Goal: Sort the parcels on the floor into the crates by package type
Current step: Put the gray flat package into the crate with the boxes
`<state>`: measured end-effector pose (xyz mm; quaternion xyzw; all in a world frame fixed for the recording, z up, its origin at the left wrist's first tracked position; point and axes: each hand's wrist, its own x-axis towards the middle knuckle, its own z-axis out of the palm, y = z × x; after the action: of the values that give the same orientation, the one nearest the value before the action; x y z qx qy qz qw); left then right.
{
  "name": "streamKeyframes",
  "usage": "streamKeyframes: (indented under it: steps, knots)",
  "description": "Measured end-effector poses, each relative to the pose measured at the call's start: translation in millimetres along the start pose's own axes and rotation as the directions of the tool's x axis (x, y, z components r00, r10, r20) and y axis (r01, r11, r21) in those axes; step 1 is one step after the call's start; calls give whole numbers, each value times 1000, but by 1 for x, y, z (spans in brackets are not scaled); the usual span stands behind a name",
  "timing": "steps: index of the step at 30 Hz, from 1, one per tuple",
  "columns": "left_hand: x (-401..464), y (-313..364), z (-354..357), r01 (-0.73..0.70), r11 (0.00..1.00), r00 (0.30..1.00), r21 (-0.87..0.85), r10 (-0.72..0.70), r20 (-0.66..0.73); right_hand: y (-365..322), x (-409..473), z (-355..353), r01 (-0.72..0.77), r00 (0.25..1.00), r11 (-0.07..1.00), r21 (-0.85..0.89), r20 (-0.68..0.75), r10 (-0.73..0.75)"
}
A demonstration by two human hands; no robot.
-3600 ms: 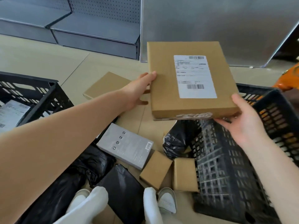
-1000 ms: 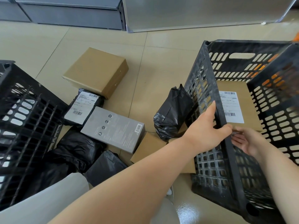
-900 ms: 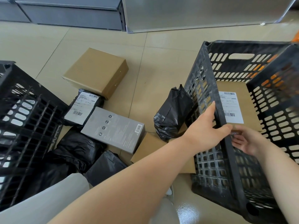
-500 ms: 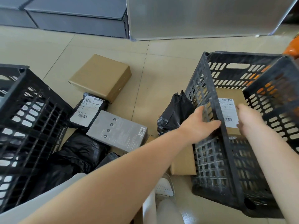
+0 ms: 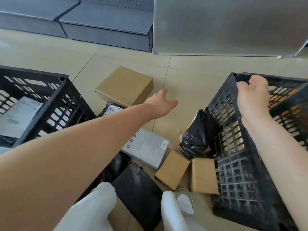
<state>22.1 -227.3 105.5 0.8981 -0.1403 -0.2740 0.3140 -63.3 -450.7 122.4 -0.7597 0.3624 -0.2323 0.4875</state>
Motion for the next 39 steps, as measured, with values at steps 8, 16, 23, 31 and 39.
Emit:
streamKeyframes:
  steps: [8,16,23,31,39]
  knots:
    - [9,-102,-38,204,978,974,-51,-208,-88,5,-28,95,16,975,995,-102,224,7]
    - [5,-194,-18,361,923,929,-134,-369,-42,47,-55,161,-89,905,970,-228,389,175]
    - [3,-233,3,415,880,901,-230,-432,-28,89,-75,189,-175,810,907,-384,468,355]
    - [9,-243,18,400,875,913,-272,-407,33,130,-89,197,-323,653,769,-552,458,603]
    - [15,-242,23,432,857,899,-281,-435,54,141,-92,197,-482,609,750,-453,442,659]
